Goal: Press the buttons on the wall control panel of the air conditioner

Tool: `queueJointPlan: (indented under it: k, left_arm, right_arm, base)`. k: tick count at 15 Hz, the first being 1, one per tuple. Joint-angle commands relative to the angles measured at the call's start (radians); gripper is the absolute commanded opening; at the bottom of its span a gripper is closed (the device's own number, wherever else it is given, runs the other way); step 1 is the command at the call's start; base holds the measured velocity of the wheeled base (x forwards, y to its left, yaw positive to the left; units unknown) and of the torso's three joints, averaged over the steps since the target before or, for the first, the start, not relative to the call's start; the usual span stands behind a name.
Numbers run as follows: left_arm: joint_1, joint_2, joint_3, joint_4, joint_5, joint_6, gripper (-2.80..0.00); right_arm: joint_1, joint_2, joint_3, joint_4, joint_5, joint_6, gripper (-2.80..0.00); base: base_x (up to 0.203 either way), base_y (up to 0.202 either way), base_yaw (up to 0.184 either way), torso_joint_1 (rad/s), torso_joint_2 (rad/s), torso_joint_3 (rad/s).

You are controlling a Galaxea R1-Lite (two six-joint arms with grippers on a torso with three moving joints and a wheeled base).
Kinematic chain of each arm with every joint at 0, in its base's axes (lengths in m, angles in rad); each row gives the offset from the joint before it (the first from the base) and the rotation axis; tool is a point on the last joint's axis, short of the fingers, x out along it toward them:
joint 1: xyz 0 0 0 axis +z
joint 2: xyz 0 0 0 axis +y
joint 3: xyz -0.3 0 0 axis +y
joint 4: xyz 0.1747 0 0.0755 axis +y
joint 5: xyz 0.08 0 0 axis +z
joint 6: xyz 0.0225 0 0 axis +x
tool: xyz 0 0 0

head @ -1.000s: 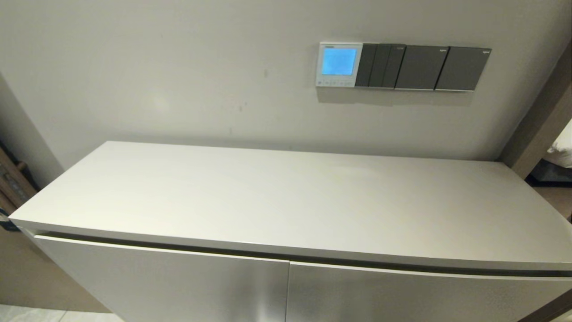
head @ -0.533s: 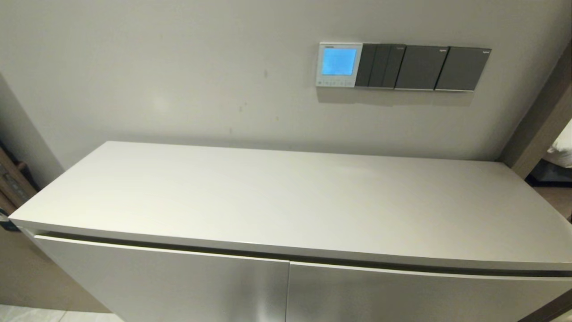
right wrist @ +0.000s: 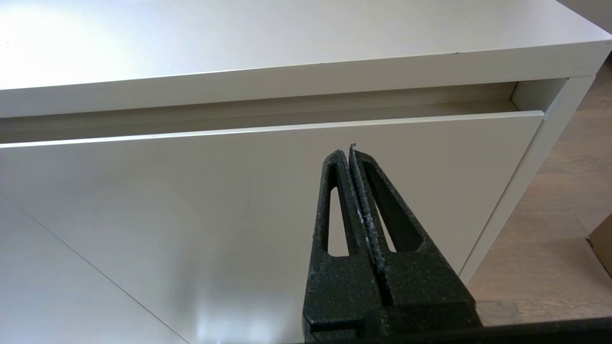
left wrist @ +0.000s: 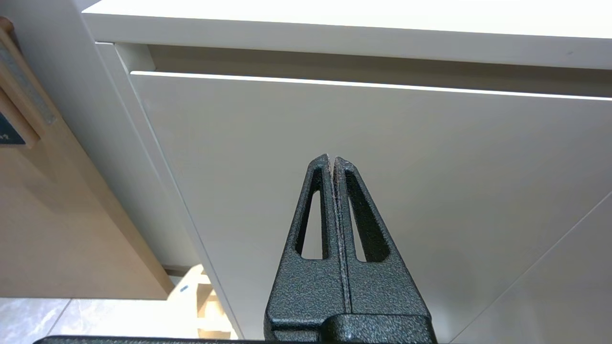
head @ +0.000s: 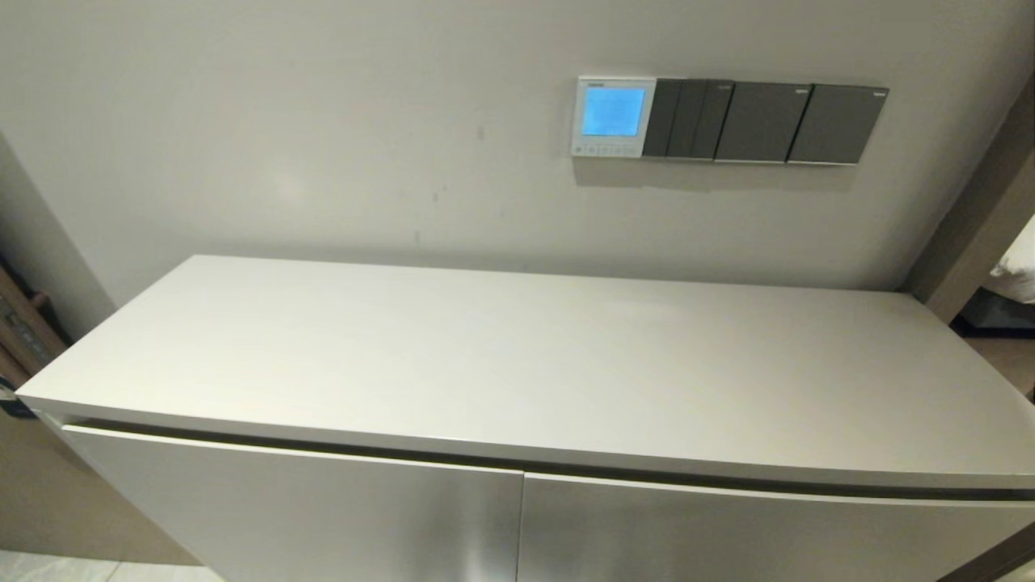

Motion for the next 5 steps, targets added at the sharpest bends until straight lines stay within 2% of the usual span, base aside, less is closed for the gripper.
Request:
queueJointPlan:
  k: [1, 5]
  left_arm:
    - [0.000, 0.002, 0.000, 0.001, 0.000, 0.000, -2.80]
    - [0.000, 0.000, 0.000, 0.001, 0.000, 0.000, -2.80]
  right_arm:
    - [-0.001, 0.004, 0.002, 0.000, 0.001, 0.000, -2.80]
    - [0.000, 0.004, 0.002, 0.000, 0.001, 0.000, -2.80]
  base:
    - [0.000, 0.000, 0.000, 0.000, 0.00, 0.000]
    - [0.000, 0.000, 0.000, 0.000, 0.00, 0.000]
